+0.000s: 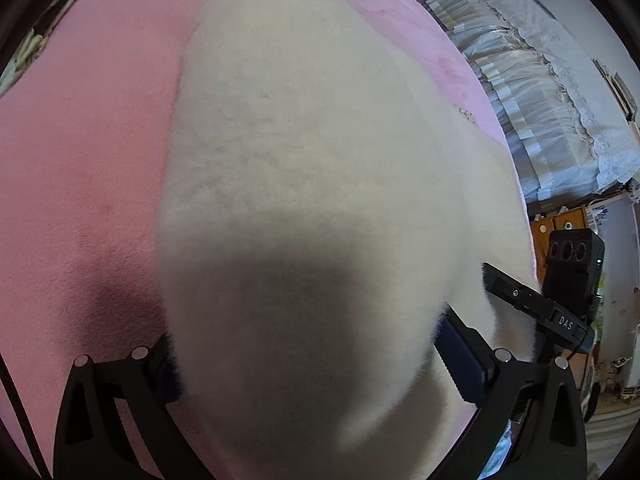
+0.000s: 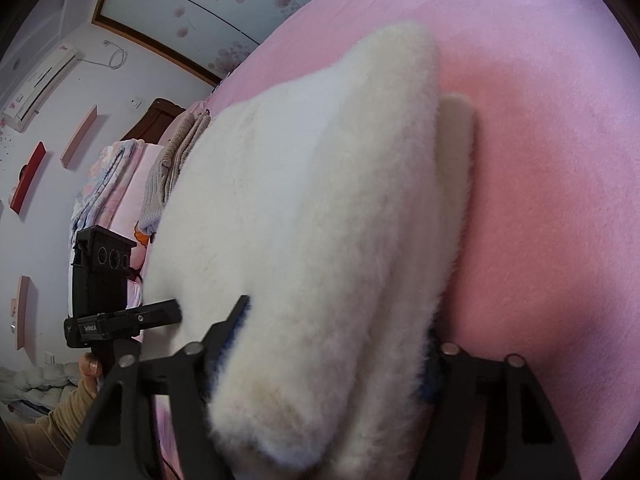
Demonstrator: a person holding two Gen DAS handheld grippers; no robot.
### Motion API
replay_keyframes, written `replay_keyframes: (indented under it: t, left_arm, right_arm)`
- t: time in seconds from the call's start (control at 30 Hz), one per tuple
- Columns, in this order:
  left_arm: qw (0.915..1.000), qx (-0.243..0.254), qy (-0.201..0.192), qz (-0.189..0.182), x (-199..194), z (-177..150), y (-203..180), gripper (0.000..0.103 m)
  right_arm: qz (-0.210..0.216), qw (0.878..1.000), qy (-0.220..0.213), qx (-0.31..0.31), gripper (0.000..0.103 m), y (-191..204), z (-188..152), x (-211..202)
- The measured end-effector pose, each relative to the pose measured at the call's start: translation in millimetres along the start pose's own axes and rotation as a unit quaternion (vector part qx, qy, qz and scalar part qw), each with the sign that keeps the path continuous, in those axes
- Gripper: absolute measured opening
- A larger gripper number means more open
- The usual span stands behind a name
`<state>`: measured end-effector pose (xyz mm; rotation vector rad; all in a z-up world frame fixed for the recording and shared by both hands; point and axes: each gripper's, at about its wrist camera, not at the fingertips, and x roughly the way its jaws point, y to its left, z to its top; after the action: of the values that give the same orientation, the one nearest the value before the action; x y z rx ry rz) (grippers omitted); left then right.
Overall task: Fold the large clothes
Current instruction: 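Lift the cardigan with both grippers and carry it onto the clothes stack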
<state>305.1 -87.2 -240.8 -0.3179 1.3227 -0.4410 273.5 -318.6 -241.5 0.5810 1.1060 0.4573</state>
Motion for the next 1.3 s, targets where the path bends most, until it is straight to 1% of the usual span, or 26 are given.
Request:
replay_keyframes:
  t: [0.03,0.07,0.13,0.23,0.33,0.47,0.6,0.73,0.8,0.9,1.0,1.1,1.2,1.3]
  left_arm:
    - [0.9999,0.006,-0.009,0.008,-5,-1,-4,0.094]
    - [0.9996,0.011,-0.021,0.015,-10,-3,-9,0.091]
    - [0.9986,0.021,-0.043,0.021,-21,-8,-18,0.075]
    - [0.9970,0.032,-0.066,0.025,-37,-14,-31,0.066]
    - [0.9946,0.048,-0.084,0.037,-58,-23,-46,0.063]
    - [0.9933,0.059,-0.092,0.037,-89,-44,-51,0.062]
    - [0.9937,0.062,-0.086,0.036,-124,-70,-40,0.062]
    - [0.9937,0.055,-0.090,0.037,-161,-103,-21,0.062]
    - [0.9936,0.045,-0.097,0.036,-179,-117,-12,0.062]
    - [0.9930,0.034,-0.107,0.035,-208,-136,12,0.062]
    - [0.9905,0.029,-0.128,0.040,-232,-141,22,0.062]
    - [0.9874,0.030,-0.148,0.048,-259,-144,36,0.062]
    - [0.9837,0.030,-0.168,0.055,-287,-135,47,0.062]
    - [0.9797,0.025,-0.190,0.060,-312,-118,62,0.062]
  right_arm:
    - [-0.002,1.000,-0.003,0.000,0.056,-1,-1,-4]
    - [-0.005,1.000,-0.005,-0.001,0.053,-3,-2,-9]
    - [-0.010,1.000,-0.013,-0.004,0.049,4,-4,-14]
    - [-0.014,1.000,-0.021,-0.009,0.045,16,-9,-23]
    - [-0.016,0.999,-0.023,-0.023,0.044,34,-21,-34]
    - [-0.010,0.999,-0.022,-0.032,0.043,60,-47,-46]
    - [-0.006,0.999,-0.020,-0.040,0.043,88,-75,-54]
    - [0.005,0.999,-0.009,-0.048,0.043,117,-99,-54]
    - [0.010,0.998,-0.004,-0.057,0.043,134,-106,-53]
    - [0.016,0.997,0.001,-0.076,0.043,160,-113,-50]
    - [0.023,0.995,0.004,-0.096,0.043,183,-113,-45]
    - [0.036,0.993,0.000,-0.108,0.043,207,-106,-37]
    - [0.049,0.991,-0.009,-0.122,0.043,230,-97,-33]
    - [0.061,0.988,-0.020,-0.139,0.043,258,-78,-23]
